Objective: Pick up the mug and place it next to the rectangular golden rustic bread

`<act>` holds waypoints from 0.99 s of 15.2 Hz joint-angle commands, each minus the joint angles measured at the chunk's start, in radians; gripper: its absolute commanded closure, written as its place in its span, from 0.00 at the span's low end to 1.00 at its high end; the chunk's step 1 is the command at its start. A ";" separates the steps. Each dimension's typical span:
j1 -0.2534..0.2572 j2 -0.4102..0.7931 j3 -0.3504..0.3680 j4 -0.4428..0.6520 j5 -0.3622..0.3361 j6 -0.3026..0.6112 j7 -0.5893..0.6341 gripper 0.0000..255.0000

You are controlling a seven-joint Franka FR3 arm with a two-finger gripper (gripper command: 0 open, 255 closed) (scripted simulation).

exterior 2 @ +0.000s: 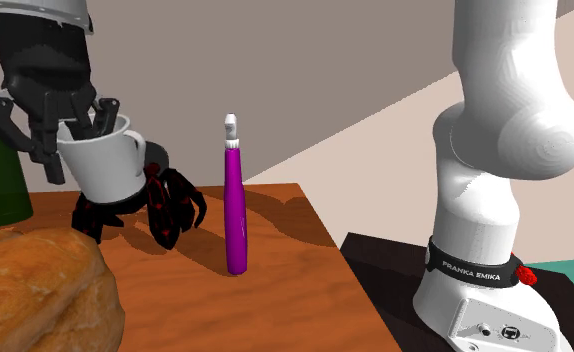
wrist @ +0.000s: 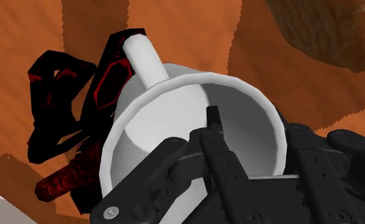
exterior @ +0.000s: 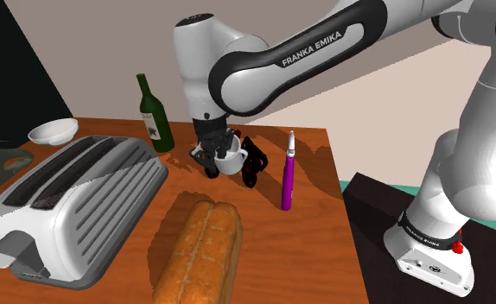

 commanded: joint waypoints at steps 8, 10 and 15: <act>0.034 -0.244 0.031 -0.127 -0.129 -0.112 -0.222 0.00; 0.047 -0.308 0.036 -0.158 -0.156 -0.135 -0.286 0.00; 0.040 -0.297 0.028 -0.211 -0.168 -0.070 -0.279 0.00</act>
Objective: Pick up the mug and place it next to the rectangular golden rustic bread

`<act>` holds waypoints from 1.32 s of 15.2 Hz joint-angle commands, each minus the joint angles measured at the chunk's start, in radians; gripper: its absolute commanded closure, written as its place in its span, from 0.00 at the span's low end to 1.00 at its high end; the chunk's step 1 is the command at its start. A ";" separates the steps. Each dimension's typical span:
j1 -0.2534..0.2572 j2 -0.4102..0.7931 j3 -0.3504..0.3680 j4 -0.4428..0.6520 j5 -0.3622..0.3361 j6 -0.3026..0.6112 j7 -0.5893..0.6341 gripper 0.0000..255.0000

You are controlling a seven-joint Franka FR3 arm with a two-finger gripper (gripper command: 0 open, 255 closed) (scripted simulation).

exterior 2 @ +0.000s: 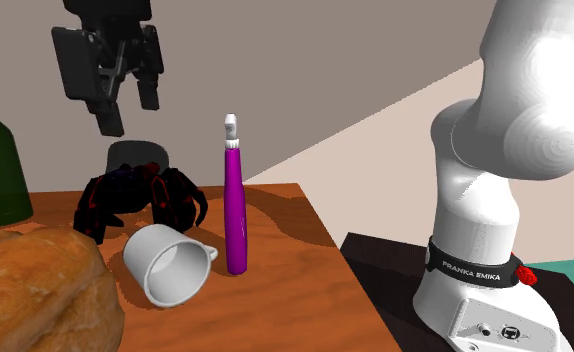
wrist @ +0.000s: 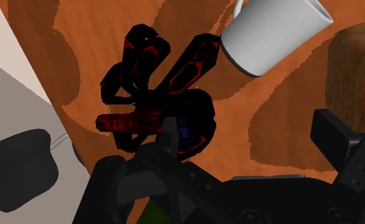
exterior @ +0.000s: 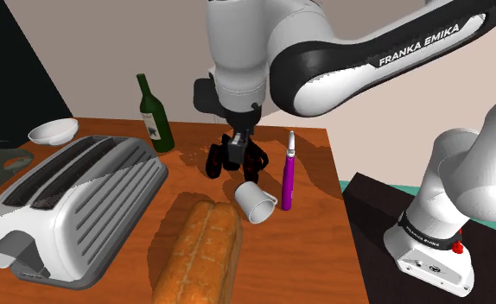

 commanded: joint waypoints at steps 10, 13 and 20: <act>-0.006 0.011 -0.005 -0.035 -0.011 0.046 0.004 0.00; -0.006 0.011 -0.005 -0.035 -0.011 0.046 0.004 1.00; -0.006 0.011 -0.005 -0.035 -0.011 0.046 0.004 1.00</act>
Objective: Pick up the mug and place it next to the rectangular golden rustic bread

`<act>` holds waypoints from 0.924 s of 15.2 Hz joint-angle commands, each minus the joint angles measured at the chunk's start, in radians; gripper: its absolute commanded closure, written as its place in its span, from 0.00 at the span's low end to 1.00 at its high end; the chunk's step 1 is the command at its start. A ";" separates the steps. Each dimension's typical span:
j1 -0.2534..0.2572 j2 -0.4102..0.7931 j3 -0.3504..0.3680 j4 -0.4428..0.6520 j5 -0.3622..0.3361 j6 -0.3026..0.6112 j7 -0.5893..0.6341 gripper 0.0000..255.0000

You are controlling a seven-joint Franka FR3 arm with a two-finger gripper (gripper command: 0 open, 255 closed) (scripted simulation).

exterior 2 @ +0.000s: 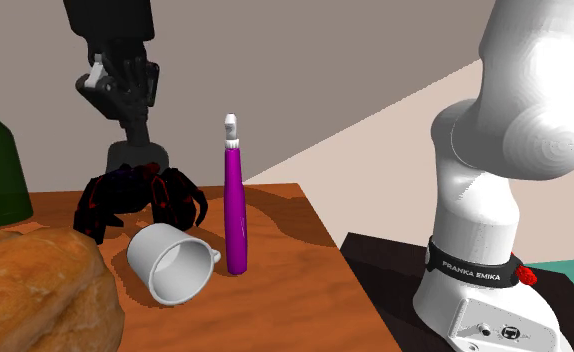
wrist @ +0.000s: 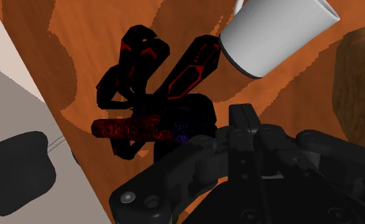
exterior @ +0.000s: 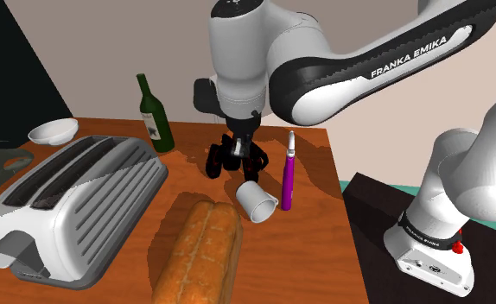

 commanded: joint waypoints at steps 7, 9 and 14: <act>0.047 -0.192 0.203 -0.353 -0.369 0.228 0.280 0.00; 0.036 -0.230 0.299 -0.451 -0.516 0.273 0.412 0.00; -0.070 -0.221 0.636 -0.630 -0.929 0.244 0.834 0.00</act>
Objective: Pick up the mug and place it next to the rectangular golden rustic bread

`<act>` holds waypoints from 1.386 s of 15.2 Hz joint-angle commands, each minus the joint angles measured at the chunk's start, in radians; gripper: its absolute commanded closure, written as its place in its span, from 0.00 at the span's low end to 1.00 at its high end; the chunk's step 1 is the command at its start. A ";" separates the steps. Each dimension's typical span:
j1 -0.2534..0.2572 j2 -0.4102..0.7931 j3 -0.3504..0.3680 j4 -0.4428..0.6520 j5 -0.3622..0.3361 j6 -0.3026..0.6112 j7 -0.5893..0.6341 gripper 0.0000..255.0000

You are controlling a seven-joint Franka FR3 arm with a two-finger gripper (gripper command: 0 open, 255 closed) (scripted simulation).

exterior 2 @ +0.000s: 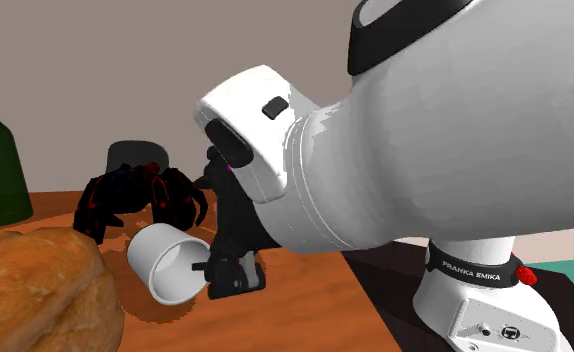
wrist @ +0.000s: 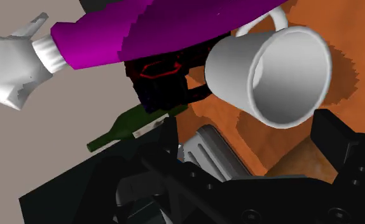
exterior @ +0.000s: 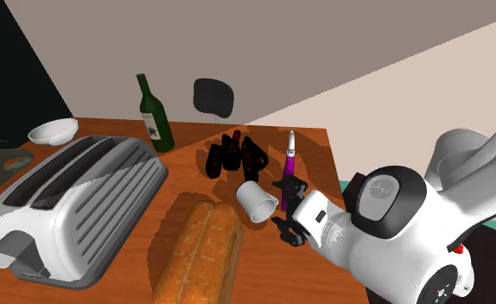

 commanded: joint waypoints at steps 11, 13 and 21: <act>-0.214 0.155 0.189 -0.025 -0.361 -0.089 0.278 0.00; -0.214 0.155 0.189 -0.024 -0.361 -0.089 0.278 0.00; -0.214 0.155 0.190 -0.024 -0.361 -0.089 0.277 1.00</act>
